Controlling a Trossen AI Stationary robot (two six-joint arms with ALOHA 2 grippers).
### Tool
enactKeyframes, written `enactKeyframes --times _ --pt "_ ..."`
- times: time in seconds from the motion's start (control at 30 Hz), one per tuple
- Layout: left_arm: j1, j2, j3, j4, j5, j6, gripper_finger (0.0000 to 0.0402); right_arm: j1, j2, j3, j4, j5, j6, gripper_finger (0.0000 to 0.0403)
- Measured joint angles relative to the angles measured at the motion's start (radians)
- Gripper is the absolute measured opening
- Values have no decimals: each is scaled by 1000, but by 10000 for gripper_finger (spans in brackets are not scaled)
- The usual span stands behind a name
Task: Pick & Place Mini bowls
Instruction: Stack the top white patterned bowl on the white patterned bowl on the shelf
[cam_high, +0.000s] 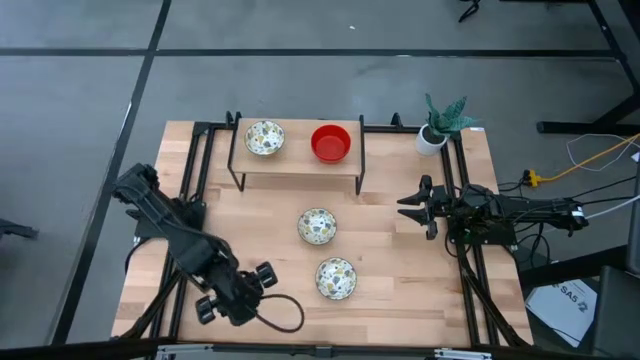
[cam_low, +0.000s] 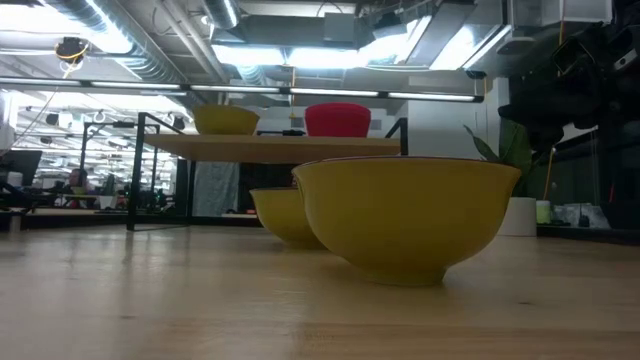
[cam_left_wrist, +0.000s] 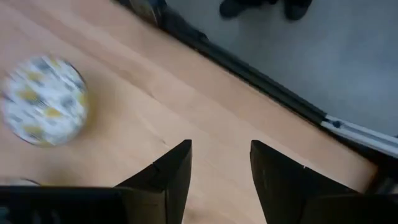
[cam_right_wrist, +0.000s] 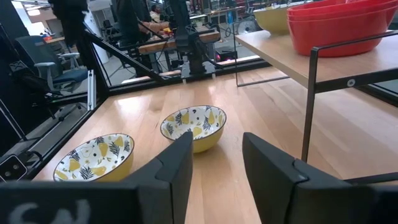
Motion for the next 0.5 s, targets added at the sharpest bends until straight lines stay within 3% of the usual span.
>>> enactKeyframes --times 0.27,0.5 --pt "26 109 0 -68 8 -46 157 0 0 0 0 0 0 140" --pt "99 117 -85 50 -44 -113 157 0 0 0 0 0 0 140"
